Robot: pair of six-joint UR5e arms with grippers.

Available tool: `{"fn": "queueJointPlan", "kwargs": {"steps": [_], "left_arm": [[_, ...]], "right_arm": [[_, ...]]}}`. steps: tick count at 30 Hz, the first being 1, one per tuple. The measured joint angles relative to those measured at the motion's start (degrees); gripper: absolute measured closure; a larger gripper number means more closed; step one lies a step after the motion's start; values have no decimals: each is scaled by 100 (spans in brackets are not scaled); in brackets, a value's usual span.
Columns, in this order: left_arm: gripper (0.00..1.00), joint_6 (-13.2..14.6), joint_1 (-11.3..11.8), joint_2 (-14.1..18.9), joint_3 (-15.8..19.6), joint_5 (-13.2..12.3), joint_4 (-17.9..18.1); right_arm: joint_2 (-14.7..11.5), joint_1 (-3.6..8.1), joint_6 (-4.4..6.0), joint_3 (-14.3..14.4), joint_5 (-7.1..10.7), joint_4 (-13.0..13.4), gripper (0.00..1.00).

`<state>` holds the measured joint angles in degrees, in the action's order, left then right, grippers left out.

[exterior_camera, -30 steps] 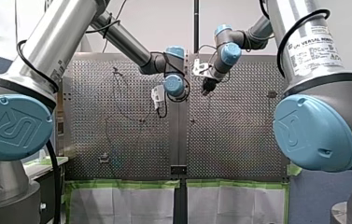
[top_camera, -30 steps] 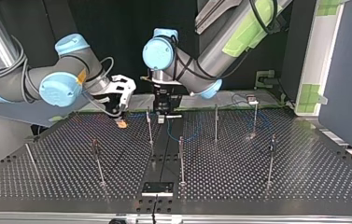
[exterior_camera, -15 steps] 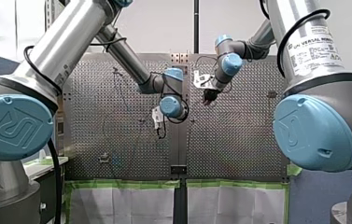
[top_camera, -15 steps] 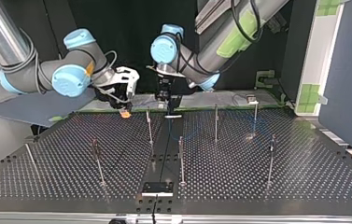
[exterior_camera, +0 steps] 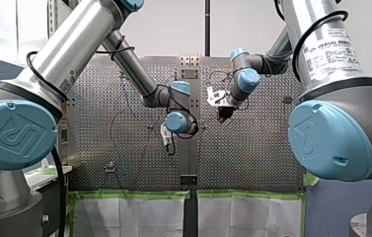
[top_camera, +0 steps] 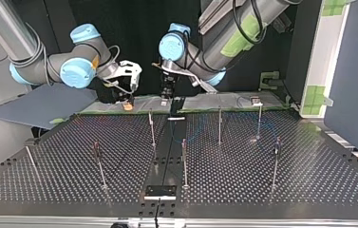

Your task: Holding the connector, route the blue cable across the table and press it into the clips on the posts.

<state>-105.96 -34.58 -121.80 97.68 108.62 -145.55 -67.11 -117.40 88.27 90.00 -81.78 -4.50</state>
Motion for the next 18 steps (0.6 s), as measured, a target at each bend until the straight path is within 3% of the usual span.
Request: {"fn": "queueJointPlan", "kwargs": {"steps": [9, 18], "left_arm": [[98, -37, 138, -148, -235, -125, -88], [98, -31, 259, -304, -352, -244, -99]], "right_arm": [[216, 109, 50, 239, 76, 366, 100], [272, 279, 267, 236, 391, 719, 100]]}}
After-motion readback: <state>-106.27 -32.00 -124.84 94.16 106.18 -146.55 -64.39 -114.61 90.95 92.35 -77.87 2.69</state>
